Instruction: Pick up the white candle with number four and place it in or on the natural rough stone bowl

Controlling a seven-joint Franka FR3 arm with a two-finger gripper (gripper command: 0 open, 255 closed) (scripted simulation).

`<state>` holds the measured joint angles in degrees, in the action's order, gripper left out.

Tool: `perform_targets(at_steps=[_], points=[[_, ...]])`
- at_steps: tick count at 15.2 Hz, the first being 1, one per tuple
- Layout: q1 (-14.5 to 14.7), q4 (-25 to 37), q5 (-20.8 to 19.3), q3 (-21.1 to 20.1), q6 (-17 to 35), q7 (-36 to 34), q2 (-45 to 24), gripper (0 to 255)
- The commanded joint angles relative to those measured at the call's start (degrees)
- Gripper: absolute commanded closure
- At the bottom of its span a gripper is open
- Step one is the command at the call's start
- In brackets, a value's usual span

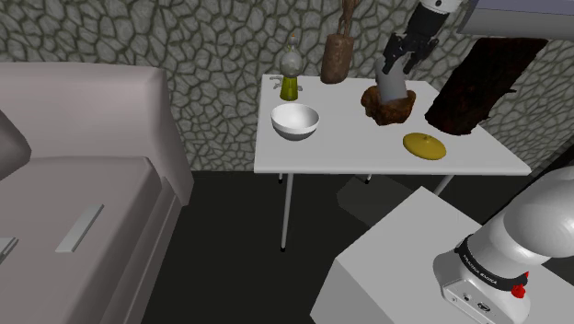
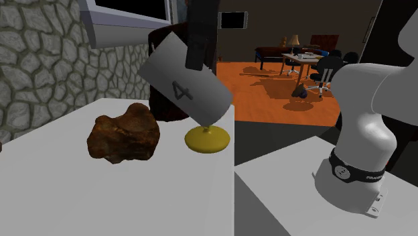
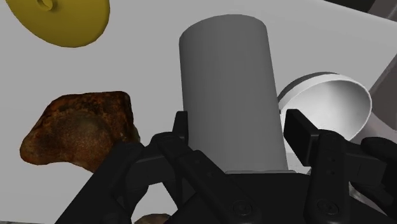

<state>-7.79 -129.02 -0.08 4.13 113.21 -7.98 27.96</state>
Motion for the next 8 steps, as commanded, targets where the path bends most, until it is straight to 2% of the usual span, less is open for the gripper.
perform_targets(at_steps=[1,8], points=[[-0.7,2.1,-0.2,2.0,-0.2,2.5,-2.0,255],[-2.6,12.4,0.7,8.8,-1.1,11.8,-11.5,255]])
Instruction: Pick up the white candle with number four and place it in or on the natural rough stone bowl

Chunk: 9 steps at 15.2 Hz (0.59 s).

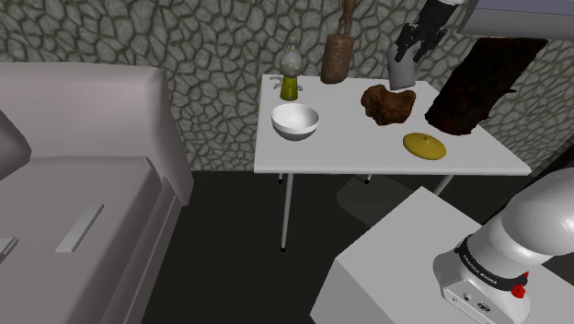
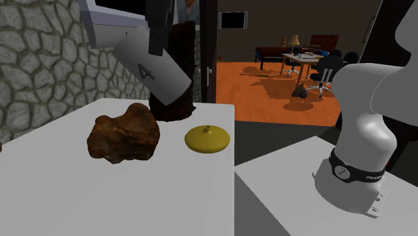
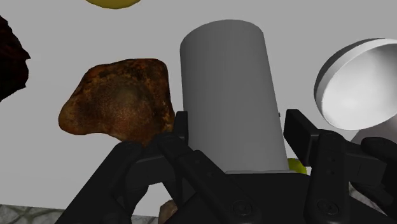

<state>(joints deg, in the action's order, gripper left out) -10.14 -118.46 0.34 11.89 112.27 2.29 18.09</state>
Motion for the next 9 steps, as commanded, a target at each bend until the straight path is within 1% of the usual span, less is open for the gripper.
perform_targets(at_steps=[1,5,9], points=[[-0.5,3.6,0.7,2.0,-0.5,2.8,-3.2,255],[-1.7,11.3,2.8,5.5,-2.0,8.3,-9.9,255],[-3.6,20.5,6.1,8.6,-4.5,13.8,-17.5,255]])
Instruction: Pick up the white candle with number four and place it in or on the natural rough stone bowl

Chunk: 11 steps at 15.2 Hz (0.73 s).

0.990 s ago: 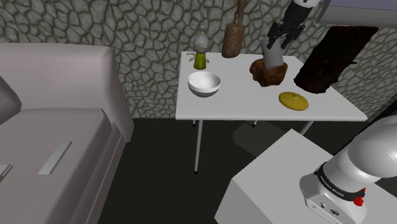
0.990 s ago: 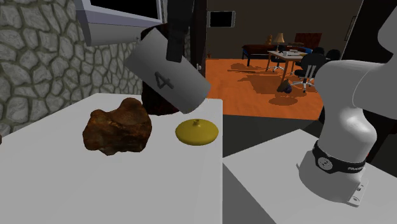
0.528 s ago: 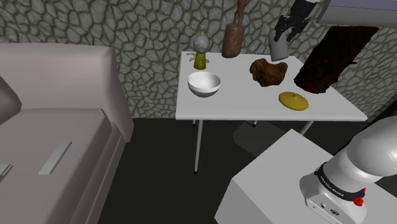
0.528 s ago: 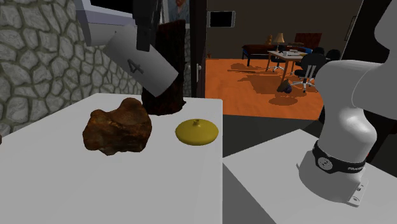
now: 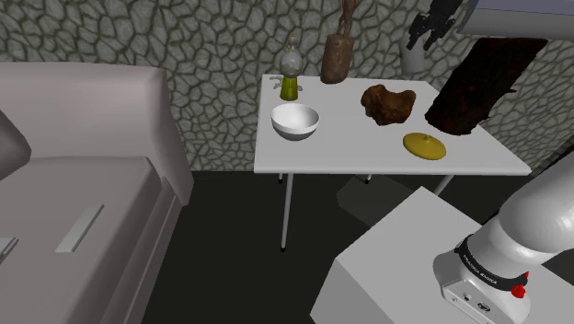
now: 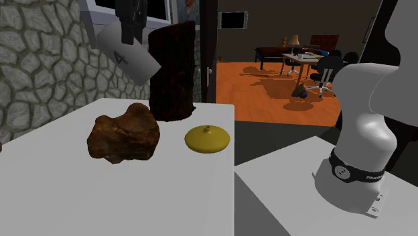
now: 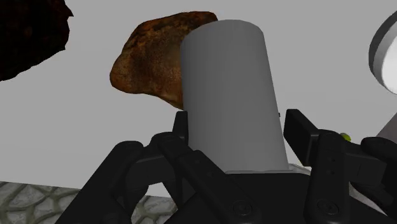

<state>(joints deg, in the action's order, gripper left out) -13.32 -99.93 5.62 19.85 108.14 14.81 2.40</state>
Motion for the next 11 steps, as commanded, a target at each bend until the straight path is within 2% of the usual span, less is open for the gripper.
perform_targets(at_steps=[1,2,11], points=[[-1.0,4.6,1.8,1.3,-1.1,2.6,-3.9,255],[-1.8,7.4,2.9,2.0,-2.0,4.0,-6.2,255],[-1.7,0.0,3.0,1.7,5.0,4.7,-5.8,255]])
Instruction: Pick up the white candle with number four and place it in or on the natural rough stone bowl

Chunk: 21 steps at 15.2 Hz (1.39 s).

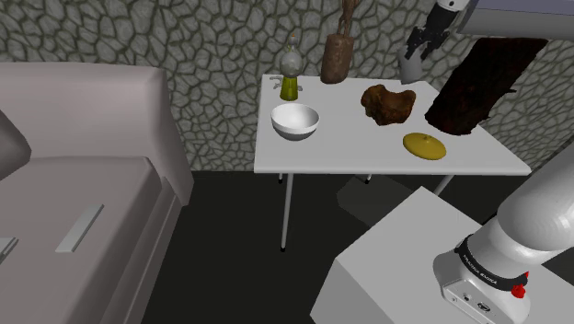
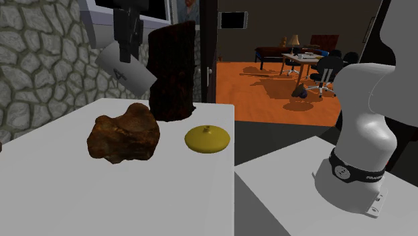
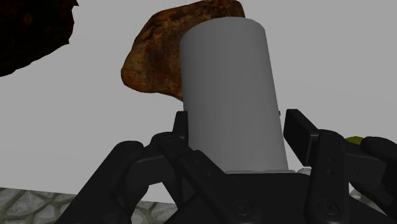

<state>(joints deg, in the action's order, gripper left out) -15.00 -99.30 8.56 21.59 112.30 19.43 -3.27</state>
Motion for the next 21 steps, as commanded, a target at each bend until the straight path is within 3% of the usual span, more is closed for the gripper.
perform_targets(at_steps=[1,9,17,18,21], points=[[0.0,-1.4,0.1,0.0,1.6,0.2,-0.1,255],[0.1,-6.7,0.9,-0.1,7.5,1.2,-0.8,255],[0.1,-6.7,0.9,-0.1,7.5,1.2,-0.8,255],[0.1,-6.7,0.9,-0.1,7.5,1.2,-0.8,0],[0.1,-6.7,0.8,-0.1,7.5,1.2,-0.8,0]])
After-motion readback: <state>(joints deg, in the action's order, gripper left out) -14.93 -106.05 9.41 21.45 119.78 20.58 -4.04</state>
